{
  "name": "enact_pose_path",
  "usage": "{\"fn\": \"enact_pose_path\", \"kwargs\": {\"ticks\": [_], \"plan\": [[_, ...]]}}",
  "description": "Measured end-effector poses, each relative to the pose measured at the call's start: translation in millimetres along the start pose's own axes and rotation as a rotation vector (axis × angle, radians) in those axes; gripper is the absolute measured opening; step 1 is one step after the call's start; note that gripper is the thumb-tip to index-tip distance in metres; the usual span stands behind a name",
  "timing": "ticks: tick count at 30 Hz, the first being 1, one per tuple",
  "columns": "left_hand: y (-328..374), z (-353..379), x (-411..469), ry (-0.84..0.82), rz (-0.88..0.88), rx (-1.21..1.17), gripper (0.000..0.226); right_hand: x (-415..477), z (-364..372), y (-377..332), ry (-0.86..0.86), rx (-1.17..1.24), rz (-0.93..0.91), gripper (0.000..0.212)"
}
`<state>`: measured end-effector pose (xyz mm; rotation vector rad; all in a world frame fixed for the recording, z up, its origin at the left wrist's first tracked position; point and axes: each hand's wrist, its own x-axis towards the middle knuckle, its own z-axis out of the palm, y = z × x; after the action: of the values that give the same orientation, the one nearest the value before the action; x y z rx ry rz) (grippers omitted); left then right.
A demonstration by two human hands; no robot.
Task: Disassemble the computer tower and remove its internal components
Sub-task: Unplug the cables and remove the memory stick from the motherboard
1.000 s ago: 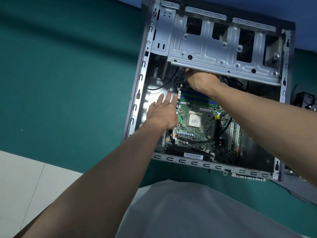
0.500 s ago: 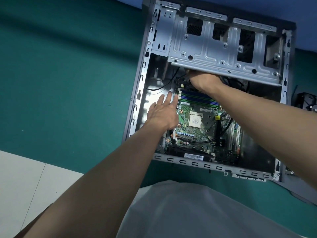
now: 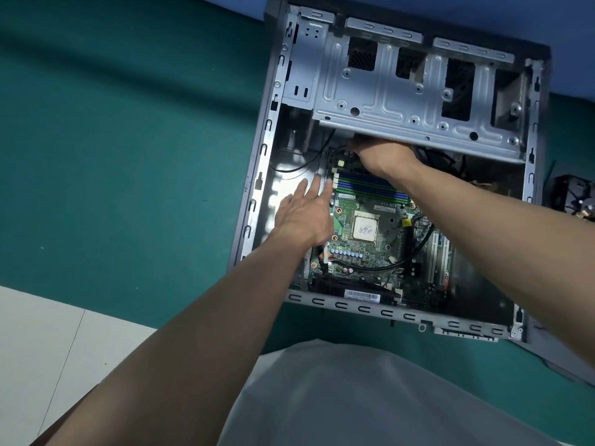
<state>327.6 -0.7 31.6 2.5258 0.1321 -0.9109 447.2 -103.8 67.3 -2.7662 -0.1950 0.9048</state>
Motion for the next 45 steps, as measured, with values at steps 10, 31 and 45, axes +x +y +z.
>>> {"fn": "enact_pose_path", "kwargs": {"ticks": [10, 31, 45], "plan": [[14.8, -16.2, -10.2, 0.505, 0.069, -0.246, 0.047, -47.0, 5.7, 45.6, 0.129, 0.727, 0.104, 0.015], [103.8, -16.8, -46.0, 0.722, 0.429, -0.289, 0.029, -164.8, -20.6, 128.3, 0.292, 1.476, 0.009, 0.040], [227.6, 40.2, -68.0, 0.553, 0.913, 0.083, 0.010, -193.8, 46.7, 226.0, 0.511, 0.956, 0.533, 0.037]]}}
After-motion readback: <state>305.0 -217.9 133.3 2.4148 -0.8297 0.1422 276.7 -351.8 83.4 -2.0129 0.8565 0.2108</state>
